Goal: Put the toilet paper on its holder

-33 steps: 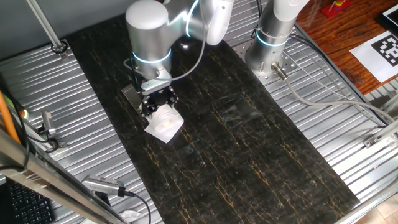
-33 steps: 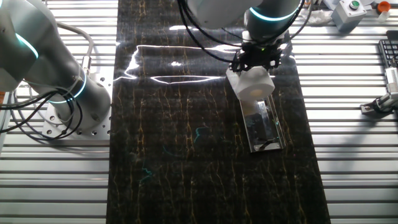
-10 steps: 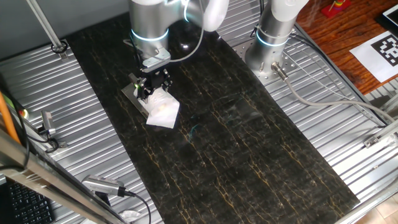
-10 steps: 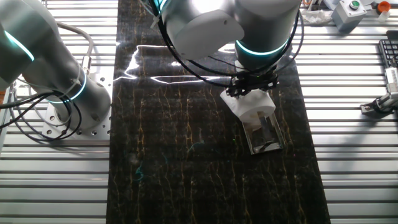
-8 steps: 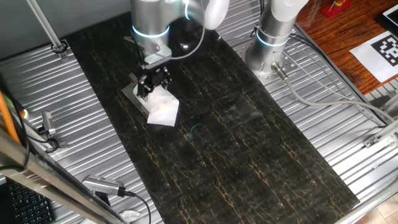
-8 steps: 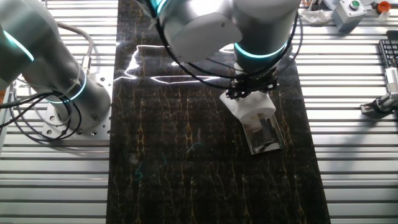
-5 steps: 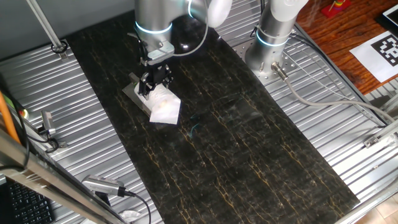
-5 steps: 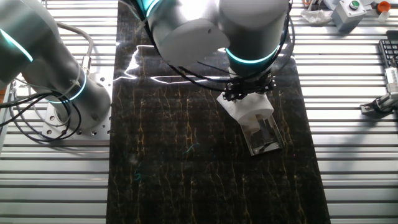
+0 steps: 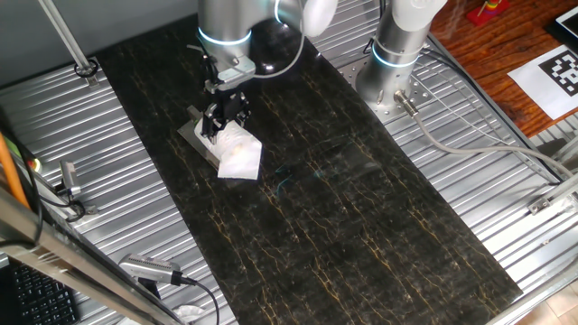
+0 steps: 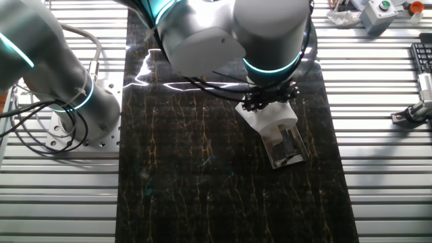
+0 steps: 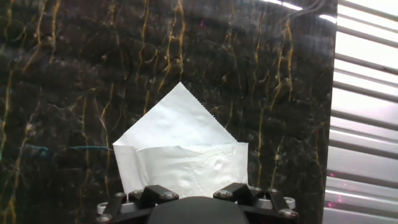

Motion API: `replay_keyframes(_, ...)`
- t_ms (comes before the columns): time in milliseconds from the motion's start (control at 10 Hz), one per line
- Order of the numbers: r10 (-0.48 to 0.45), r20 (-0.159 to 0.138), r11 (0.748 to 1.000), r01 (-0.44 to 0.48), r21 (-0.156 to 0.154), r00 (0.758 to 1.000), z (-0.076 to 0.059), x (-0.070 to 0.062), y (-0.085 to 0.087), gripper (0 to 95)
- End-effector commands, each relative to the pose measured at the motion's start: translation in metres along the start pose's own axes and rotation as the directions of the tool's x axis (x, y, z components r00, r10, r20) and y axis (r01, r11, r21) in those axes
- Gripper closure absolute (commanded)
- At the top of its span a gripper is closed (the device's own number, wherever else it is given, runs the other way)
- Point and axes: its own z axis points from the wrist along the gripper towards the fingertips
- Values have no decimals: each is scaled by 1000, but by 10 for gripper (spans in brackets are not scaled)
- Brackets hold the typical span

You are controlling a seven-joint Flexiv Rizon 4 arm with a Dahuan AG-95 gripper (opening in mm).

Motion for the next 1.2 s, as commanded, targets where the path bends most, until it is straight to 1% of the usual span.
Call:
replay_keyframes(100, -9, 2, 1000, 9, 3, 1000, 0, 1, 0, 950)
replay_keyframes(400, -1, -1, 1000, 1, 2, 1000, 1, 1, 2, 950)
replay_keyframes(600, 21, -1, 1000, -21, -3, 1000, 1, 1, 2, 950)
replay_keyframes(700, 31, 12, 999, -30, -10, 999, 1, 1, 2, 950)
replay_keyframes(800, 41, 31, 999, -40, -24, 999, 1, 1, 2, 950)
replay_keyframes(900, 51, 42, 998, -49, -35, 998, 1, 1, 2, 950)
replay_keyframes(1100, 68, 38, 997, -66, -46, 997, 1, 1, 2, 950)
replay_keyframes(1200, 82, 20, 995, -81, -52, 996, 1, 1, 2, 950)
